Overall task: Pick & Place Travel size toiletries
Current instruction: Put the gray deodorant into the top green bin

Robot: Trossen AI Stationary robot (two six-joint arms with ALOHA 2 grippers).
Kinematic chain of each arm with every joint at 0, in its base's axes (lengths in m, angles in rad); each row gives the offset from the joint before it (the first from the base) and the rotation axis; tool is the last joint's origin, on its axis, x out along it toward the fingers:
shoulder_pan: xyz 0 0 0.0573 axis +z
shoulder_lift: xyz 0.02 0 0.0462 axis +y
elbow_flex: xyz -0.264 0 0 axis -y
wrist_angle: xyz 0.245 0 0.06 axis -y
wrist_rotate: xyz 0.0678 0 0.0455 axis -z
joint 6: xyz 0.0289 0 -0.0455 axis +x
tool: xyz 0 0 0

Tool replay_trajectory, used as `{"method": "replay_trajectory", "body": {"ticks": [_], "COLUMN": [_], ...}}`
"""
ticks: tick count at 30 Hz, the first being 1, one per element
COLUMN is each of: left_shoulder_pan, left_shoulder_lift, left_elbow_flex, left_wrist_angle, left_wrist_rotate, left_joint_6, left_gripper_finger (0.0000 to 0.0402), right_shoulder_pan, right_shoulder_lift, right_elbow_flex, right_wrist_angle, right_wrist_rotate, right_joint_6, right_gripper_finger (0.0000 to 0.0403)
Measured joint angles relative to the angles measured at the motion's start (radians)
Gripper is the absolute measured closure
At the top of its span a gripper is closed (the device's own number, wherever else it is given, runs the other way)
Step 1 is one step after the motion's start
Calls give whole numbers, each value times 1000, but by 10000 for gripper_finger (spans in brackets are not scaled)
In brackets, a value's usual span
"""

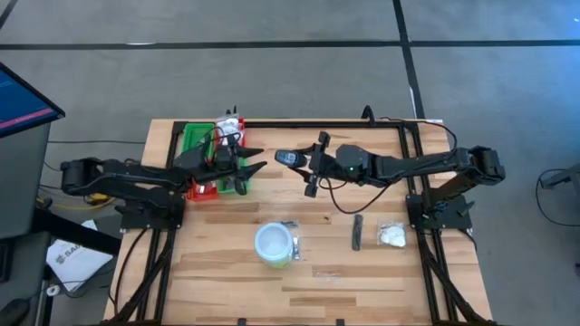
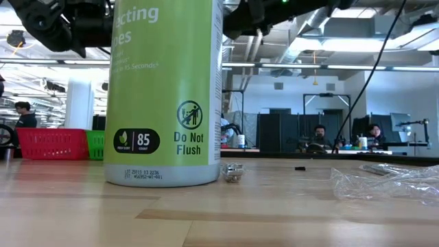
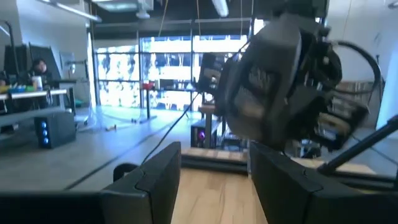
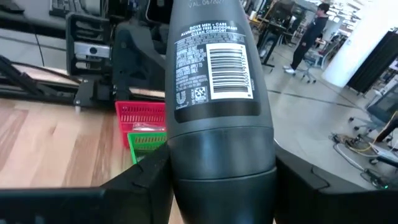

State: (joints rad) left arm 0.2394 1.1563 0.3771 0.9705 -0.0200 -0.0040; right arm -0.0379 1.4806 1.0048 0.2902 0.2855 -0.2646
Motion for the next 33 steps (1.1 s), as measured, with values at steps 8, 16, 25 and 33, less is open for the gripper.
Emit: {"method": "replay_trajectory", "body": {"ticks": [8, 16, 25, 33], "left_shoulder_pan": [0, -1, -6, -5], "left_shoulder_lift": [130, 178, 169, 170], "left_elbow_flex": [5, 10, 14, 14], "left_wrist_angle": [165, 173, 178, 177], "left_wrist_rotate": [53, 120, 177, 183], "left_joint_6": [16, 66, 83, 79], "left_gripper_finger": [218, 218, 217, 217], "right_shoulder_pan": [-3, -4, -26, -33], "right_shoulder_lift": [93, 157, 129, 132], "right_elbow_flex": [1, 94, 108, 108], "right_wrist_angle": [41, 12, -42, -71], "right_wrist_rotate": [-34, -32, -20, -22], "right_joint_6": [-14, -34, -49, -16], "right_gripper_finger": [214, 214, 214, 214]}}
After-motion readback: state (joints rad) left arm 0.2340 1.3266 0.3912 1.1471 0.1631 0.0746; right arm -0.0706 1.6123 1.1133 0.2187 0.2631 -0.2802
